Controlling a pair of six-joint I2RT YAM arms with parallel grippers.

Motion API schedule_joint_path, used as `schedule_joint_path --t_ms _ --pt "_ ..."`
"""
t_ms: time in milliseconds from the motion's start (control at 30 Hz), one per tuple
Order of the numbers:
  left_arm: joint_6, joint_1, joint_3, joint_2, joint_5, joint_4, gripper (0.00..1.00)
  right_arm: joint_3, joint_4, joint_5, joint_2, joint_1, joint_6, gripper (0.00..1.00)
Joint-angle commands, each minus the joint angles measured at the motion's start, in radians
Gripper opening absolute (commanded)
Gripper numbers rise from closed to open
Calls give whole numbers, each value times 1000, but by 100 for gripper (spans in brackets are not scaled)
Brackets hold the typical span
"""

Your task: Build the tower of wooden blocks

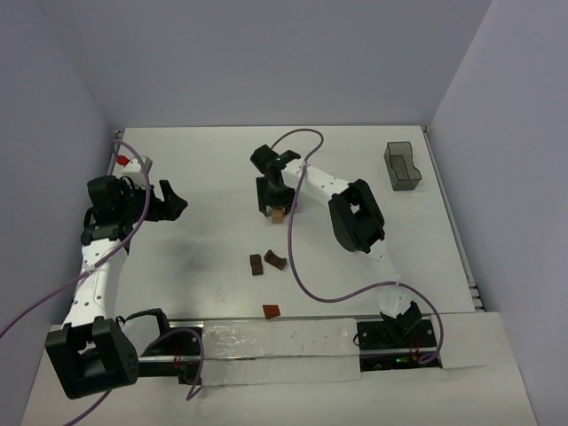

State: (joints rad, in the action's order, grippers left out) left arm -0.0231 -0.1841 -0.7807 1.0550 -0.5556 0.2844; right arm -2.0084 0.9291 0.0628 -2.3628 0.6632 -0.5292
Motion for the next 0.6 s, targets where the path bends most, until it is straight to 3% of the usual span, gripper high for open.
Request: schedule_joint_path --t_ms 0,567 --pt "-4 -5 -8 -7 -2 -37 95 -46 -4 9 -52 -5 14 69" --pt "-1 -5 -5 -8 -3 -33 95 -103 -1 23 -109 -26 58 58"
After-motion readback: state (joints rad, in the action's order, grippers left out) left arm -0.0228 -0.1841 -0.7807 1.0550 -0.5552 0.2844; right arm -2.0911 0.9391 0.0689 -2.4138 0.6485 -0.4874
